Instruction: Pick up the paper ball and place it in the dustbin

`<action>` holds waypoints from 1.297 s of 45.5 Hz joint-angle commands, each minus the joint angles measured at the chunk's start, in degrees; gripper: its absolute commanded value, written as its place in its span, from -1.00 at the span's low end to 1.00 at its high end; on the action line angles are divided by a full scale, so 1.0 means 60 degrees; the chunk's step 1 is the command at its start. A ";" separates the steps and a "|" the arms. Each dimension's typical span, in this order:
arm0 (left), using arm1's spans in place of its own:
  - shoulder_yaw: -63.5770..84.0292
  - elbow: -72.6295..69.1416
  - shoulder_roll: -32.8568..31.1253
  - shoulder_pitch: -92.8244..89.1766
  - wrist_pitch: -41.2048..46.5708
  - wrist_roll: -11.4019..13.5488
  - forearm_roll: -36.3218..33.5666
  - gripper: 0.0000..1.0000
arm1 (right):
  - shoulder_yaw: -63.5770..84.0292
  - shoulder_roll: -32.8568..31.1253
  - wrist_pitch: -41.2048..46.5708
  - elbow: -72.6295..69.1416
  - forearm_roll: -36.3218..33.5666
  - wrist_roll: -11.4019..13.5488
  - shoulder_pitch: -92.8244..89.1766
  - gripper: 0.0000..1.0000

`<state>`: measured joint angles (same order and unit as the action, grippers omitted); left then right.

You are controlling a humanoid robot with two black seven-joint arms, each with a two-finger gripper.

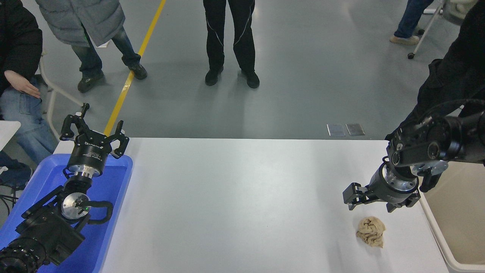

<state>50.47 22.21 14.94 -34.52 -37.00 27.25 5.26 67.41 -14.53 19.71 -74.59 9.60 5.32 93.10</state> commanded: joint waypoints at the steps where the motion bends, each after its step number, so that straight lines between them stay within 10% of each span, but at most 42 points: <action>1: 0.0011 0.0004 0.0000 -0.0003 -0.0001 0.0000 0.0003 0.96 | -0.0072 0.0180 -0.0561 0.0273 0.0232 0.0006 -0.0970 0.95; 59: 0.0011 -0.0010 0.0000 0.0011 -0.0001 0.0014 0.0003 0.96 | -0.0555 0.0180 -0.0766 0.2851 0.0789 0.0079 -0.3271 0.71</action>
<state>50.55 22.21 14.92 -34.48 -37.06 27.33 5.28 64.66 -13.38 15.13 -58.23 14.60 5.77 74.40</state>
